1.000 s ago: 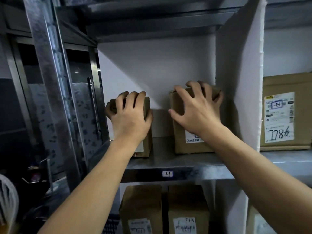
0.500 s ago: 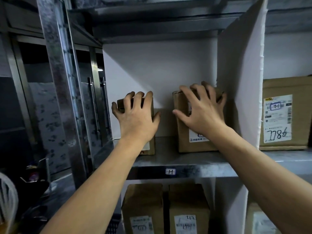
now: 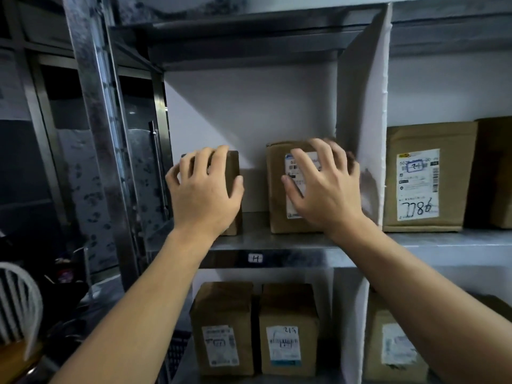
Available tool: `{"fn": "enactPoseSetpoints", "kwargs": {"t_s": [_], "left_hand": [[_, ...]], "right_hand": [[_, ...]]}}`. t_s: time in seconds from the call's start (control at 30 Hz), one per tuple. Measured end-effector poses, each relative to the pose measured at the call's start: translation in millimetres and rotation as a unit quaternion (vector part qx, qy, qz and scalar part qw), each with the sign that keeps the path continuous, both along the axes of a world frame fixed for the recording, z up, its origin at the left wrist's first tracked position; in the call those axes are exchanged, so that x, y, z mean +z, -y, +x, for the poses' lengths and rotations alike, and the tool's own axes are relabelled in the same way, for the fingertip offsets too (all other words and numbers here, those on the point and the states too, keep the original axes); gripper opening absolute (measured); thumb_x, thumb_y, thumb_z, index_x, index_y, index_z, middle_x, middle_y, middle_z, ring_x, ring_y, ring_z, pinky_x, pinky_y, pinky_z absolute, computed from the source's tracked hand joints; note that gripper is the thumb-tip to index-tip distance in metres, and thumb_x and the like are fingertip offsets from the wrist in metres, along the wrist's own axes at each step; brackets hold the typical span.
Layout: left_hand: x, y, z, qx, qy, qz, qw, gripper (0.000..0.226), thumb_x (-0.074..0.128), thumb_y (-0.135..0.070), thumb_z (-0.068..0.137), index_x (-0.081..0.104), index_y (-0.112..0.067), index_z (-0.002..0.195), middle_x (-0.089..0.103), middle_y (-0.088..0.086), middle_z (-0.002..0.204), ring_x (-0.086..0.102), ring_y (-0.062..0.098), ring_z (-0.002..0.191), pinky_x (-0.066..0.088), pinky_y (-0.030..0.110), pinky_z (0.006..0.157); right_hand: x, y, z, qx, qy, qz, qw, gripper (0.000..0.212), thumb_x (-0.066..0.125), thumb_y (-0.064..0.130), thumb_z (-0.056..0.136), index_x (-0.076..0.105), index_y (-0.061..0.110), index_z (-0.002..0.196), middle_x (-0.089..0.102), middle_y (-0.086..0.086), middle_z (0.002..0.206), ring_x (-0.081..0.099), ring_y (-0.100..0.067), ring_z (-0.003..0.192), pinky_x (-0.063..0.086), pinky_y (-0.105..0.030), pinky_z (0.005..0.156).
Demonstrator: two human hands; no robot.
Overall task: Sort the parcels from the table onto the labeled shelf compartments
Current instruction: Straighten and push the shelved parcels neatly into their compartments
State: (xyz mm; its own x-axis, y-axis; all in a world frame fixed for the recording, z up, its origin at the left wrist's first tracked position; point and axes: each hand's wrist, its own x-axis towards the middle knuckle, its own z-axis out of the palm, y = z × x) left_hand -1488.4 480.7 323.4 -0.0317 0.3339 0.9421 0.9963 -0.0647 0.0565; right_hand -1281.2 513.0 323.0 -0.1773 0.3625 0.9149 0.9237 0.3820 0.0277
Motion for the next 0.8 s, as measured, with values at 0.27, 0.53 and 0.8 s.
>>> {"fn": "enactPoseSetpoints", "kwargs": {"t_s": [0.27, 0.53, 0.8], "left_hand": [[-8.1, 47.8, 99.9, -0.082, 0.009, -0.063, 0.995, 0.051, 0.054, -0.046, 0.091, 0.047, -0.021, 0.135, 0.054, 0.003, 0.133, 0.048, 0.025, 0.122, 0.044, 0.047, 0.098], [-8.6, 69.2, 212.8, -0.151, -0.034, -0.101, 0.983, 0.048, 0.056, -0.041, 0.092, 0.049, -0.021, 0.136, 0.054, 0.002, 0.133, 0.046, 0.025, 0.124, 0.04, 0.045, 0.101], [-0.1, 35.0, 283.3, -0.2, -0.013, -0.142, 0.969, 0.051, 0.057, -0.039, 0.092, 0.044, -0.022, 0.139, 0.046, -0.002, 0.139, 0.038, 0.021, 0.13, 0.038, 0.043, 0.105]], "right_hand": [[-11.3, 59.2, 88.8, 0.012, 0.043, 0.042, 0.998, 0.041, 0.051, 0.045, 0.094, 0.06, 0.017, 0.121, 0.059, -0.011, 0.122, 0.054, -0.033, 0.111, 0.048, -0.047, 0.082], [-24.9, 94.3, 215.7, -0.059, 0.07, -0.041, 0.995, 0.043, 0.05, 0.046, 0.097, 0.054, 0.02, 0.13, 0.058, -0.009, 0.131, 0.054, -0.033, 0.119, 0.049, -0.047, 0.09], [-15.0, 82.4, 293.1, -0.076, 0.032, -0.112, 0.99, 0.047, 0.054, 0.046, 0.096, 0.051, 0.018, 0.134, 0.056, -0.009, 0.132, 0.055, -0.035, 0.116, 0.051, -0.049, 0.088]]}}
